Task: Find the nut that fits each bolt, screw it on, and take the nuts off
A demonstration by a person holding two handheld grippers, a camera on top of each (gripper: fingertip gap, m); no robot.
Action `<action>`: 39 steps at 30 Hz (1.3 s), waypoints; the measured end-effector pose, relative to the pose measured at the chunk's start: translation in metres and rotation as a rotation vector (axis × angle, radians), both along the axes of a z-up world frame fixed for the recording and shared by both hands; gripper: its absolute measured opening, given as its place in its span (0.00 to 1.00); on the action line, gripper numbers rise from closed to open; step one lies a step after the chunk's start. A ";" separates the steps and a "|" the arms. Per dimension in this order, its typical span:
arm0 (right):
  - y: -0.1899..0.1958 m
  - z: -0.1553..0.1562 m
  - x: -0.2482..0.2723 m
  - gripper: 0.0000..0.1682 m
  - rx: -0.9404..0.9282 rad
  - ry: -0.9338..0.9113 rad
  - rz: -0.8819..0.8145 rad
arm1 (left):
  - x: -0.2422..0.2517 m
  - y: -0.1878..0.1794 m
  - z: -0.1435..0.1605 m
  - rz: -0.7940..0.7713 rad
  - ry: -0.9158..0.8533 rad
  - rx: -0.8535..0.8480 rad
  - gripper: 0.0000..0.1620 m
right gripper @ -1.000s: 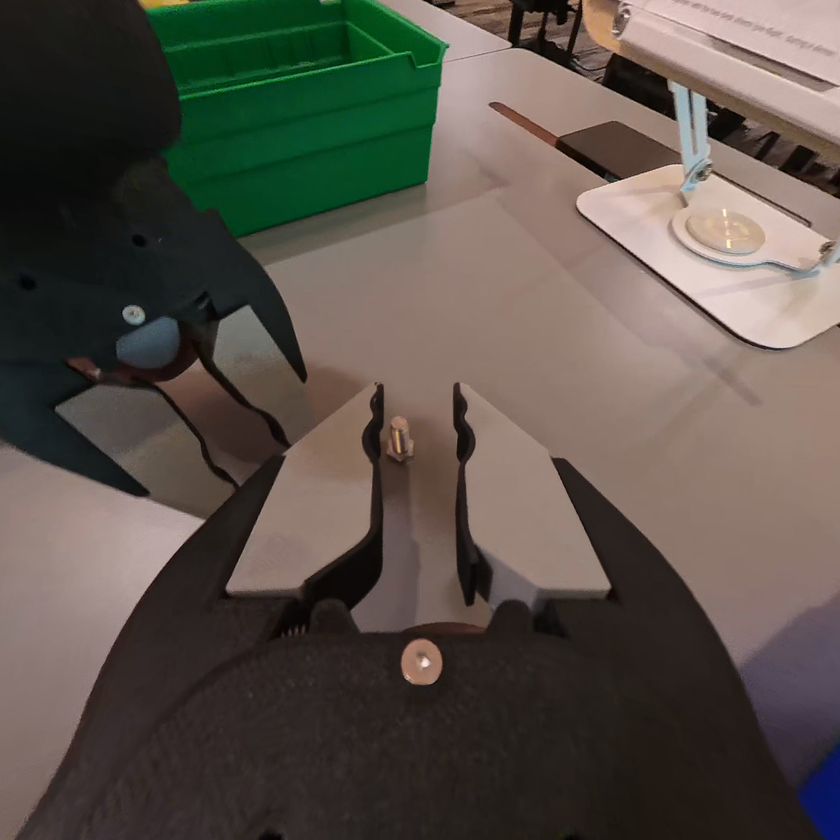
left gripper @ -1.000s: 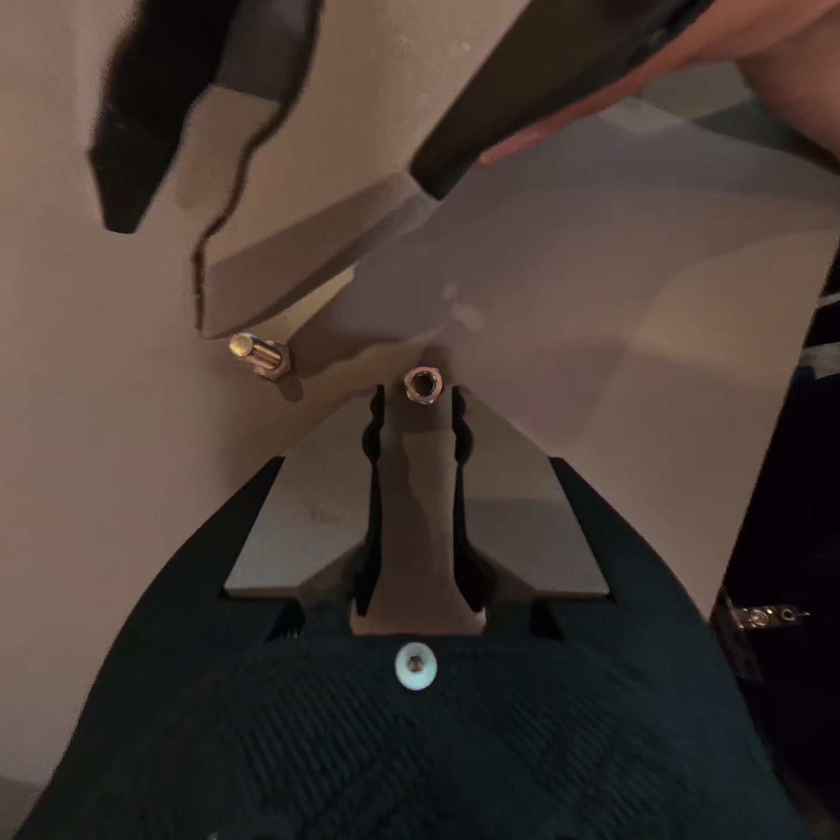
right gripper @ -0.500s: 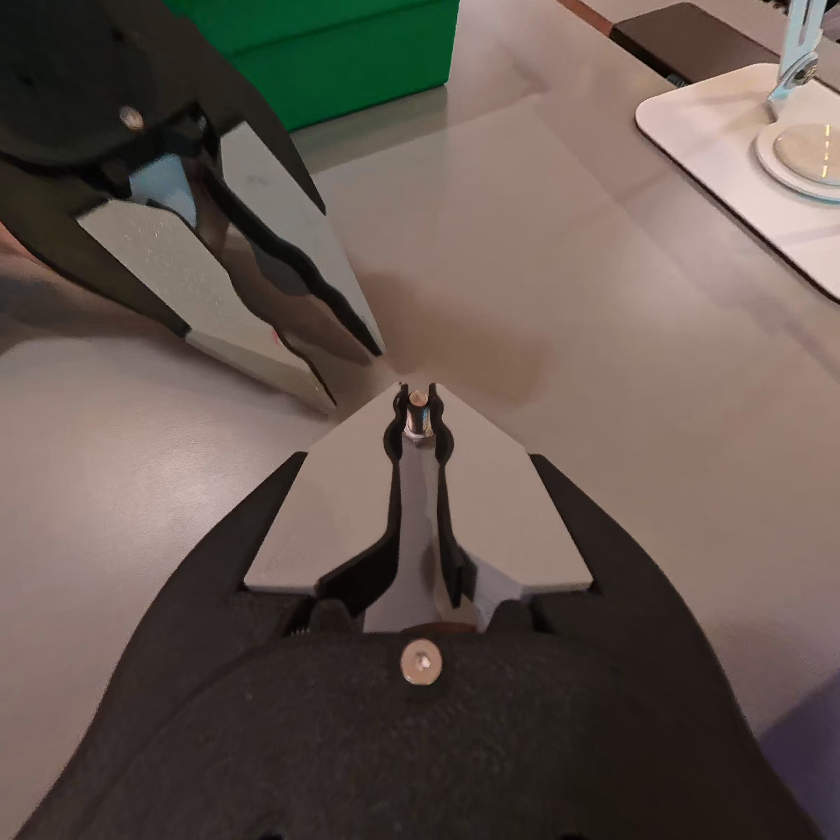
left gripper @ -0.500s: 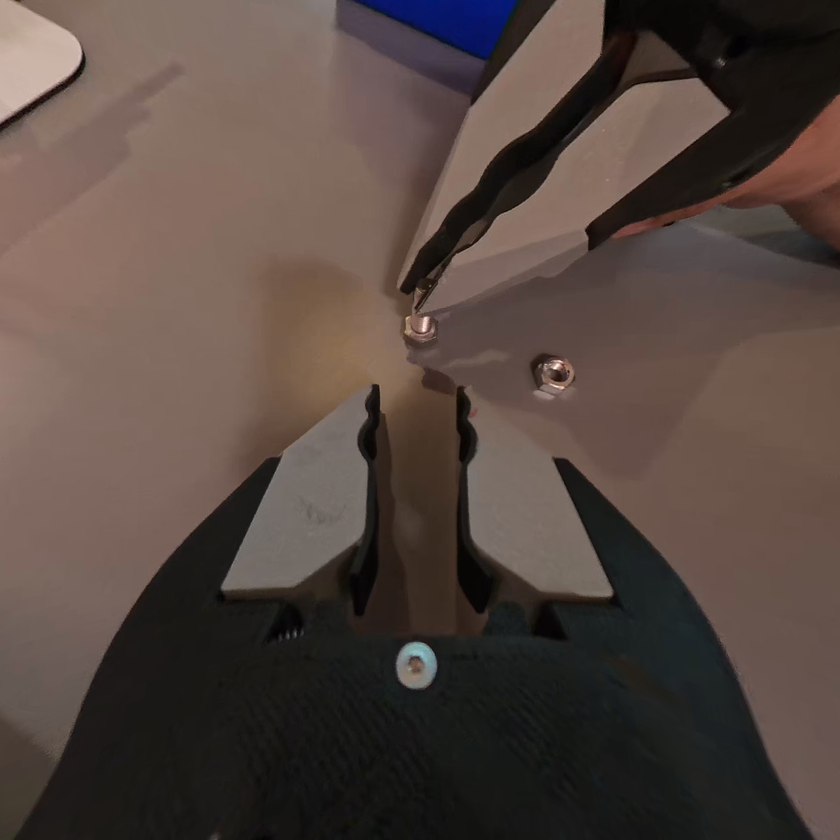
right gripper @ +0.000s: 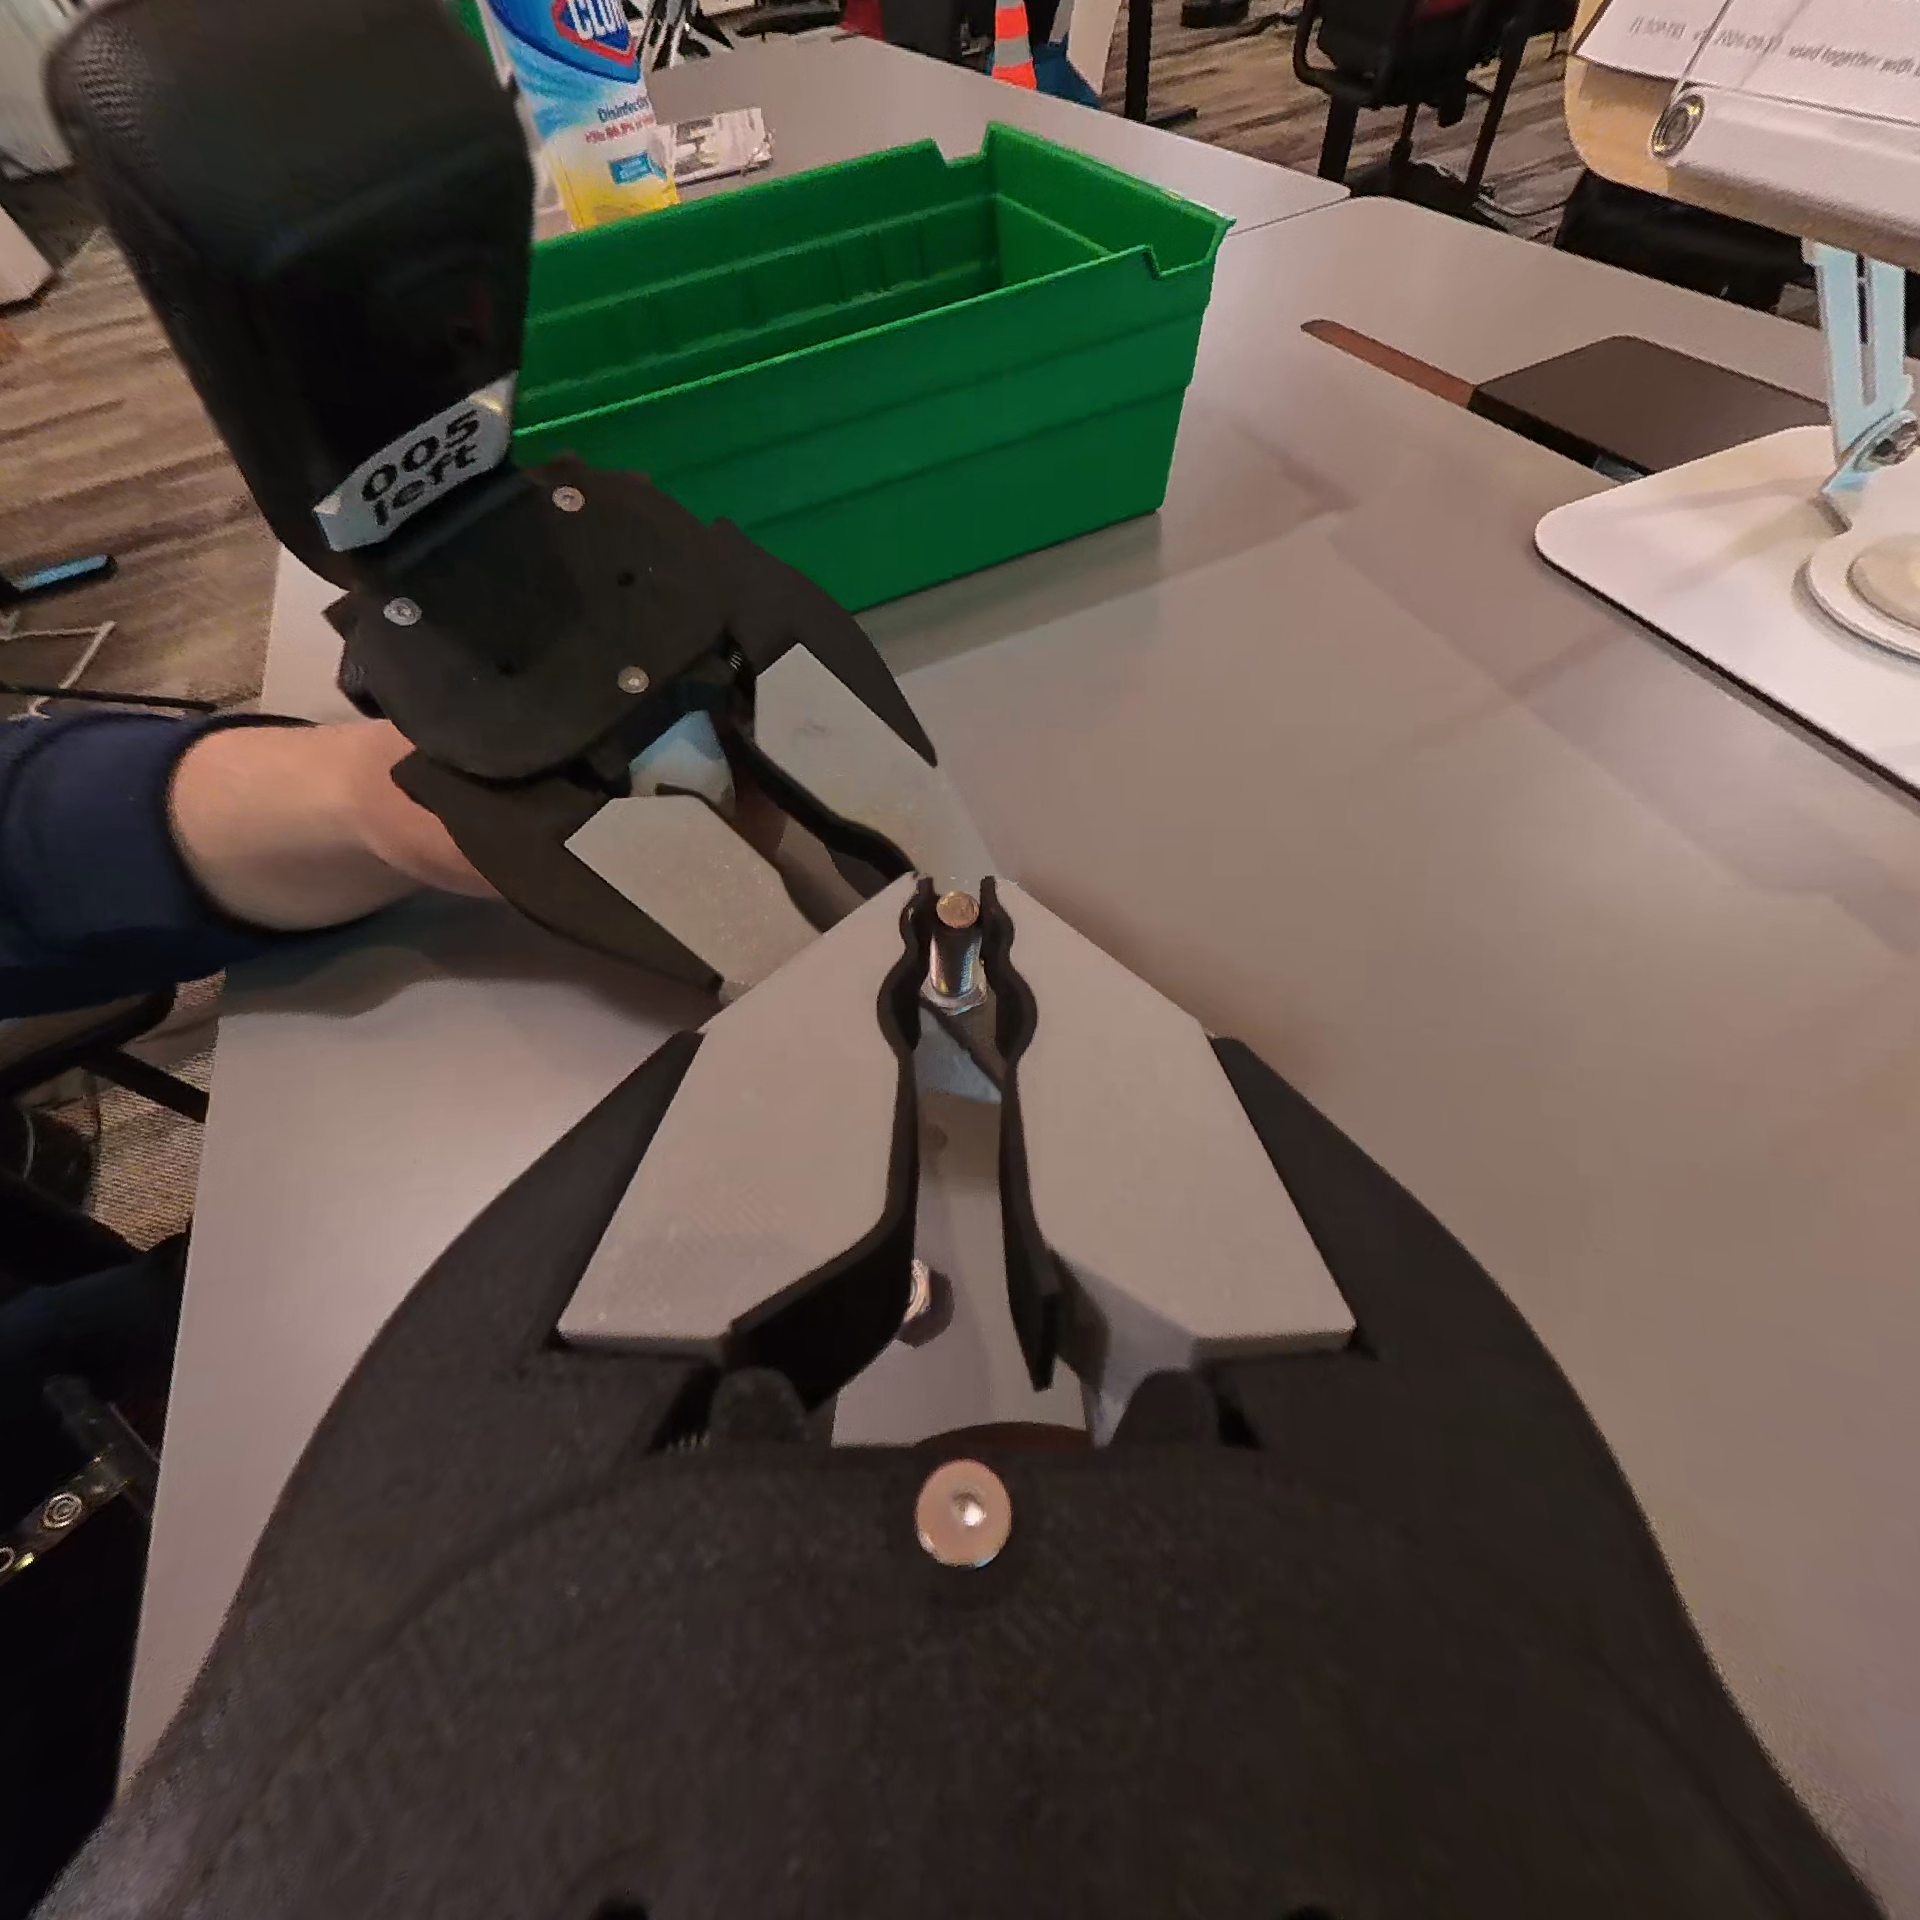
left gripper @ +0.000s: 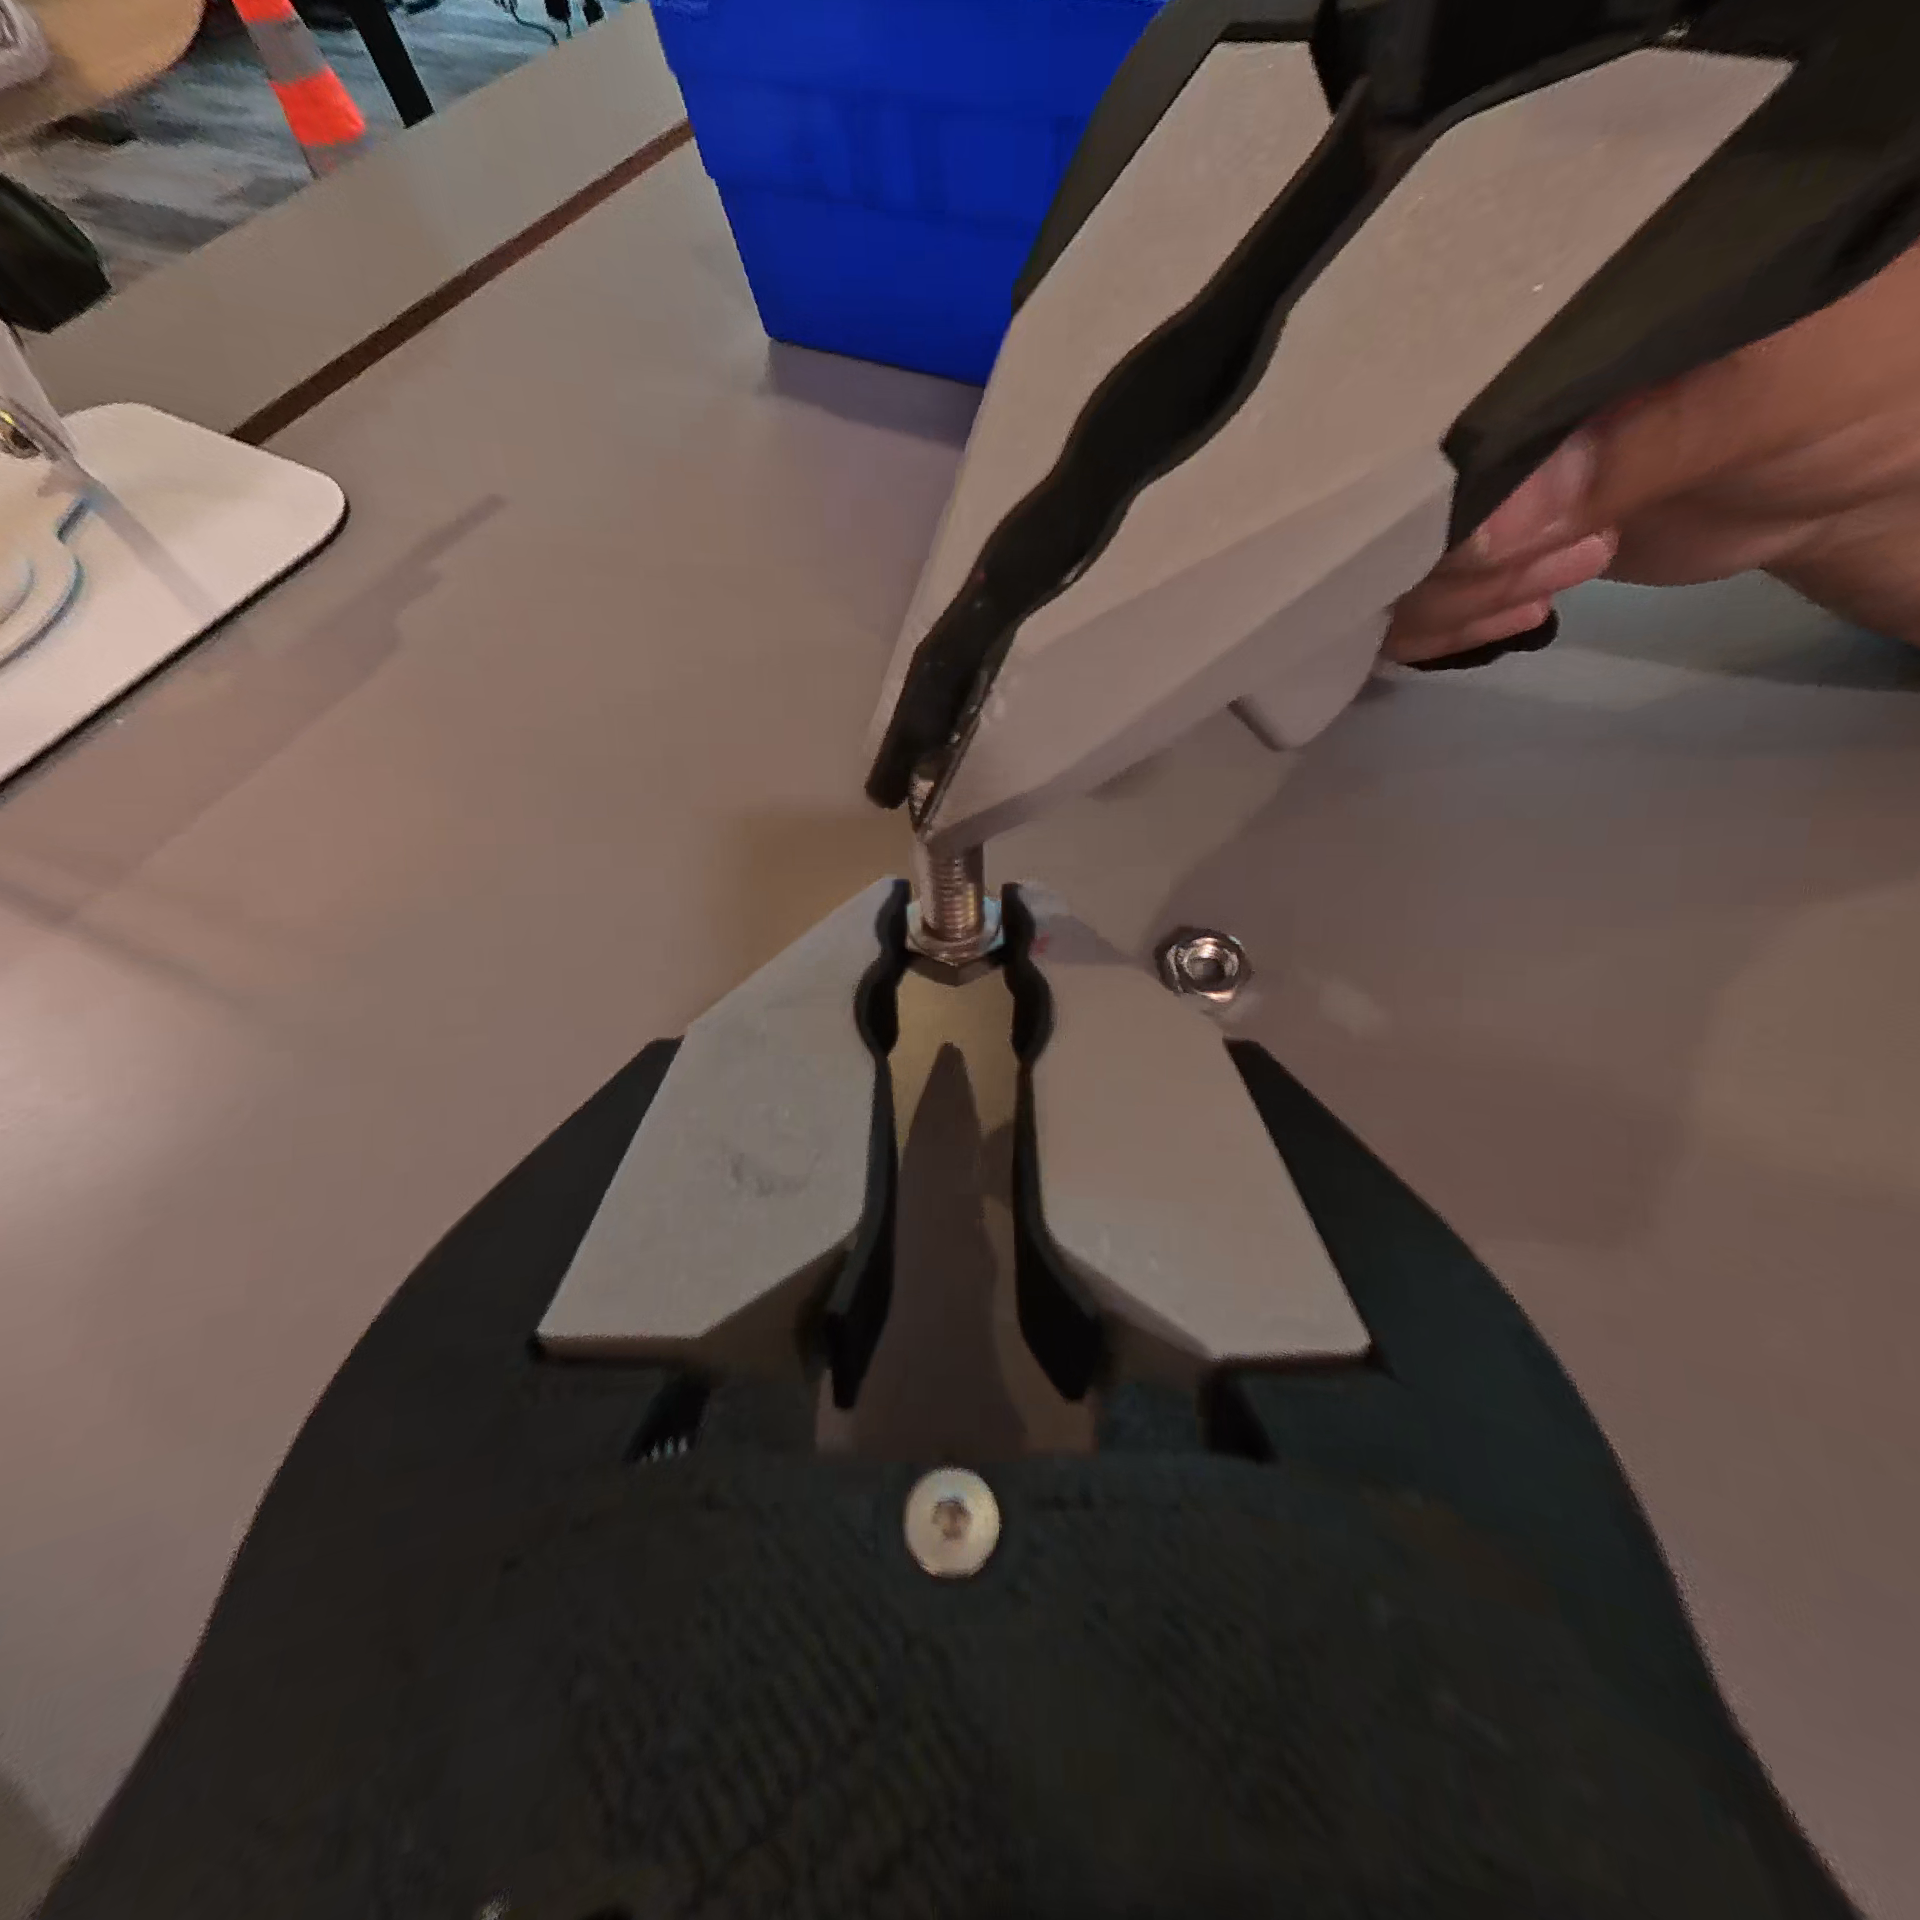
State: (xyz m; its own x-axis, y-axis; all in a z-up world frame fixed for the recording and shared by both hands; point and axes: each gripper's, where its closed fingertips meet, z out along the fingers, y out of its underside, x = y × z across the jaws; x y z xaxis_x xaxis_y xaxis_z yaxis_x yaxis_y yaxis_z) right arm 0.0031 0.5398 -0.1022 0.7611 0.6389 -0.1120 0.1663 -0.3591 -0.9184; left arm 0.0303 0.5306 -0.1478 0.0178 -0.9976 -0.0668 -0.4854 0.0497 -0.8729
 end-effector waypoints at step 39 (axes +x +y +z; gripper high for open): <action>0.014 0.004 0.008 0.13 0.014 0.077 -0.149 | -0.001 0.022 0.012 0.152 -0.062 0.065 0.09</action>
